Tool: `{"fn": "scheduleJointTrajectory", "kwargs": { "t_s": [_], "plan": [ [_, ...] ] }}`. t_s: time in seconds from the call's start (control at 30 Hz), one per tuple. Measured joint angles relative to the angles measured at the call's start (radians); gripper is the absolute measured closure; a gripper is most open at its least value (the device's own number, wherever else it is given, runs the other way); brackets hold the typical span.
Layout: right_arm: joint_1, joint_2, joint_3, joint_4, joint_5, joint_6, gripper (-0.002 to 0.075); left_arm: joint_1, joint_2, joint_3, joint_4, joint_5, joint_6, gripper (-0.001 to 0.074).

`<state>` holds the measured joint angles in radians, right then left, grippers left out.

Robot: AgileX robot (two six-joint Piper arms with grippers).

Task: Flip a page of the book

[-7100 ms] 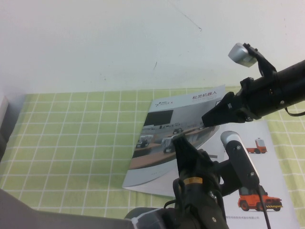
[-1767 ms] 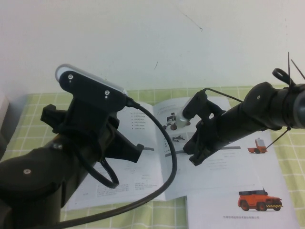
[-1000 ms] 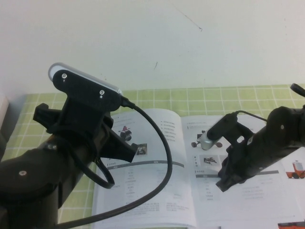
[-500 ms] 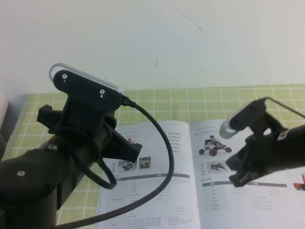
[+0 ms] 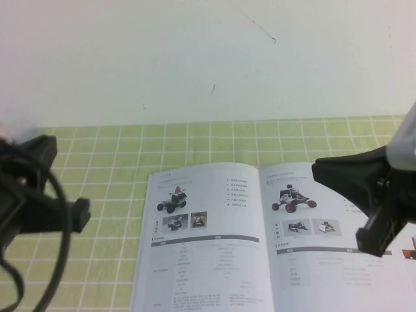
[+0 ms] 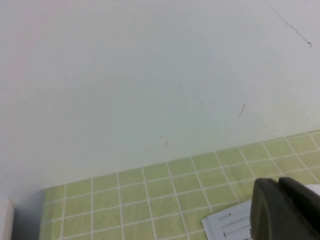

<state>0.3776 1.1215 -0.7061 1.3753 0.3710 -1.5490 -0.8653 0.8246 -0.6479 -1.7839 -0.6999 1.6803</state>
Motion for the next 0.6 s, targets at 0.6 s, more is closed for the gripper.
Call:
{"fn": "scheduleJointTrajectory", "kwargs": {
  "t_s": [0.6],
  "plan": [
    [0.0,-0.35,0.21,0.319,0.143,-0.419,0.0729,0.0,-0.41,0.273,-0.004,-0.038,0.027,0.0738]
  ]
}}
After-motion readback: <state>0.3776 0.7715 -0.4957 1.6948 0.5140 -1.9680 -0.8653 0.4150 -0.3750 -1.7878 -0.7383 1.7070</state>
